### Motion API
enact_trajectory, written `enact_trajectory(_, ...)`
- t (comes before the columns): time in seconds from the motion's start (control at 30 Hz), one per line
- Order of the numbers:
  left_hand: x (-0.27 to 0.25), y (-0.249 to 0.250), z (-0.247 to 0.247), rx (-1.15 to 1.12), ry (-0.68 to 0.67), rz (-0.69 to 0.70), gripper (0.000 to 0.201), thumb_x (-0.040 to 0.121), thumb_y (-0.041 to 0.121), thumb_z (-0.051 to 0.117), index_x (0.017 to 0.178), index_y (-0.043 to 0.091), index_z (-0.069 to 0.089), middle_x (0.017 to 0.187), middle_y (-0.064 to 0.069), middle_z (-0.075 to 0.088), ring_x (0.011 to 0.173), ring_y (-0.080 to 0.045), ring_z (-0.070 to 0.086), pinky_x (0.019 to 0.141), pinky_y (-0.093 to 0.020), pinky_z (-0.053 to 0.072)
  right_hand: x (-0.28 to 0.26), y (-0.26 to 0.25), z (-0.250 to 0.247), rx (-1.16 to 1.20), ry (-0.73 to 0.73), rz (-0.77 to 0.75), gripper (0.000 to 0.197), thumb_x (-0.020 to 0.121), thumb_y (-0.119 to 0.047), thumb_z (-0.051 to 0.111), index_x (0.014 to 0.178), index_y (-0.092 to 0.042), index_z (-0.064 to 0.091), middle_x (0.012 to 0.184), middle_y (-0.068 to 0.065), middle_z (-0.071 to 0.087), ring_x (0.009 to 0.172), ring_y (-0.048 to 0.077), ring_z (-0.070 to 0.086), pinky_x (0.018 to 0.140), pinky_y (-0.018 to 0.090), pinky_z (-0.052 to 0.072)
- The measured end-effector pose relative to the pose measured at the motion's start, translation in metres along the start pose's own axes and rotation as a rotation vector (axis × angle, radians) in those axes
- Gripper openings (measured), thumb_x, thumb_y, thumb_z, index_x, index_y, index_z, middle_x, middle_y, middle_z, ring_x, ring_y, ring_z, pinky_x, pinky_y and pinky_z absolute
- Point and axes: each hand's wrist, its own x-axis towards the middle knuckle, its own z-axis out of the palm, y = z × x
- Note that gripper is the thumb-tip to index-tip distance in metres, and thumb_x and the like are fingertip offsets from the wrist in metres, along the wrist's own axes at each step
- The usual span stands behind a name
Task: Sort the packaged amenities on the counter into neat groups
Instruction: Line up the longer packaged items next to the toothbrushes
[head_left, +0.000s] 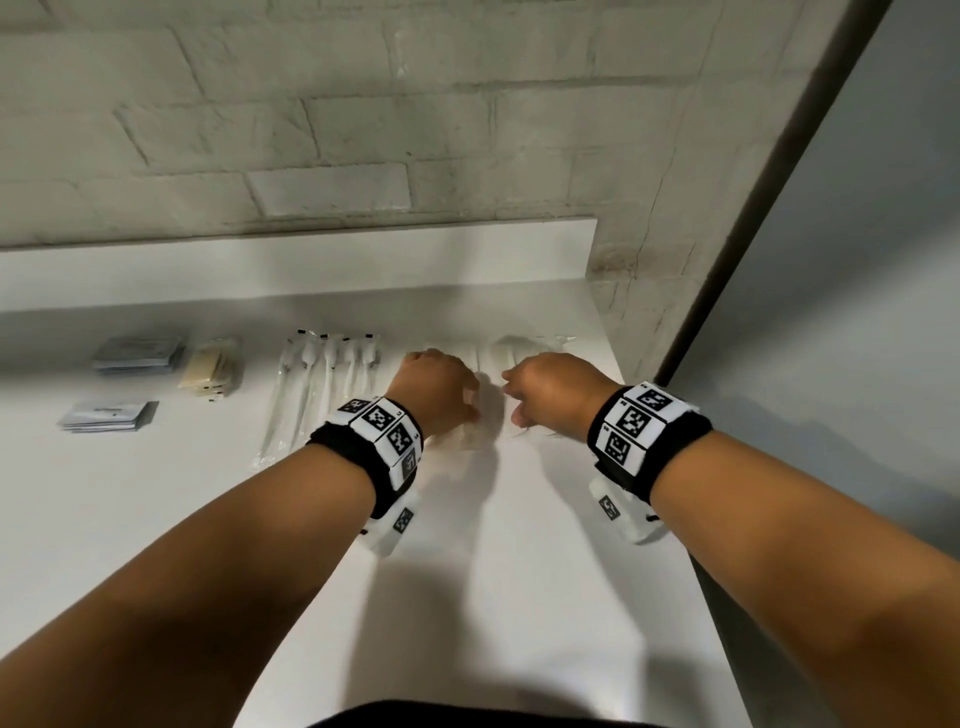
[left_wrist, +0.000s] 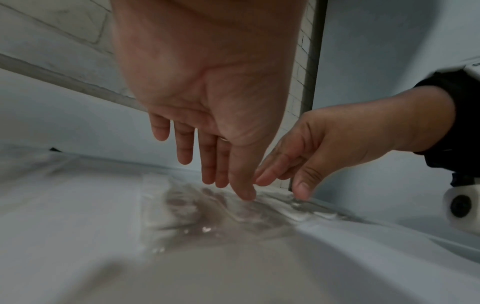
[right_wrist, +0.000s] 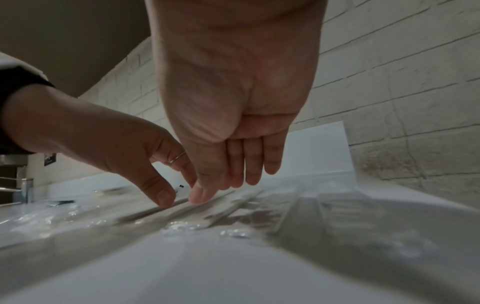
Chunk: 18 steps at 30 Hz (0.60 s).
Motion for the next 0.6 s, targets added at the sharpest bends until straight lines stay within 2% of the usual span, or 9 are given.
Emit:
enact_trajectory(0.13, -0.004, -0.002, 0.005, -0.032, 0.01, 0.007, 0.035, 0.074, 0.046, 0.068, 0.108, 0.035, 0.068, 0.115, 0.011, 0.064, 0.116, -0.019, 0.051, 0.095, -0.031, 0.031, 0.005, -0.005, 0.006, -0.039, -0.044, -0.003, 0.037, 0.081, -0.033, 0.069, 0.113, -0.015, 0.066, 0.132, 0.005, 0.059, 0.12, 0.027, 0.054, 0.095, 0.04, 0.048)
enact_trajectory(0.27, -0.004, -0.005, 0.006, -0.035, 0.027, 0.021, 0.041, 0.076, 0.048, 0.067, 0.114, 0.036, 0.066, 0.123, 0.01, 0.062, 0.122, -0.018, 0.048, 0.102, -0.032, 0.029, 0.003, -0.007, 0.004, -0.026, -0.049, 0.01, 0.037, 0.082, -0.032, 0.069, 0.115, -0.016, 0.066, 0.133, 0.003, 0.059, 0.122, 0.025, 0.053, 0.097, 0.04, 0.047)
enact_trajectory(0.33, -0.004, -0.009, 0.005, -0.059, 0.039, 0.013, 0.043, 0.08, 0.046, 0.064, 0.122, 0.036, 0.062, 0.133, 0.009, 0.056, 0.128, -0.018, 0.045, 0.107, -0.033, 0.027, 0.004, -0.009, 0.001, 0.037, -0.014, 0.023, 0.03, 0.081, -0.027, 0.069, 0.109, -0.014, 0.068, 0.128, 0.001, 0.063, 0.119, 0.023, 0.056, 0.096, 0.038, 0.047)
enact_trajectory(0.4, -0.004, -0.017, 0.004, -0.096, 0.045, -0.02, 0.043, 0.085, 0.04, 0.061, 0.127, 0.033, 0.059, 0.139, 0.007, 0.052, 0.13, -0.017, 0.046, 0.108, -0.032, 0.029, 0.006, -0.017, -0.002, 0.069, 0.018, 0.026, 0.017, 0.081, -0.024, 0.068, 0.097, -0.017, 0.068, 0.114, -0.001, 0.069, 0.11, 0.021, 0.061, 0.089, 0.035, 0.05)
enact_trajectory(0.47, -0.006, -0.026, 0.005, -0.139, 0.03, -0.075, 0.041, 0.085, 0.031, 0.061, 0.126, 0.032, 0.061, 0.136, 0.006, 0.054, 0.124, -0.018, 0.052, 0.104, -0.03, 0.037, 0.011, -0.028, -0.003, 0.043, 0.016, 0.012, 0.015, 0.08, -0.026, 0.068, 0.094, -0.02, 0.07, 0.109, -0.001, 0.07, 0.105, 0.022, 0.064, 0.085, 0.035, 0.052)
enact_trajectory(0.53, -0.009, -0.032, 0.006, -0.158, -0.018, -0.103, 0.041, 0.082, 0.025, 0.063, 0.123, 0.032, 0.063, 0.127, 0.004, 0.06, 0.116, -0.02, 0.058, 0.096, -0.031, 0.046, 0.016, -0.041, -0.004, 0.01, 0.0, 0.006, 0.023, 0.078, -0.033, 0.067, 0.098, -0.022, 0.072, 0.114, 0.0, 0.069, 0.104, 0.024, 0.064, 0.085, 0.037, 0.053)
enact_trajectory(0.6, -0.012, -0.032, 0.005, -0.154, -0.074, -0.102, 0.039, 0.079, 0.023, 0.066, 0.118, 0.029, 0.067, 0.117, 0.001, 0.066, 0.106, -0.022, 0.062, 0.087, -0.031, 0.051, 0.021, -0.048, -0.002, 0.003, -0.017, 0.012, 0.03, 0.078, -0.04, 0.067, 0.102, -0.022, 0.07, 0.112, 0.002, 0.068, 0.102, 0.025, 0.064, 0.08, 0.033, 0.052)
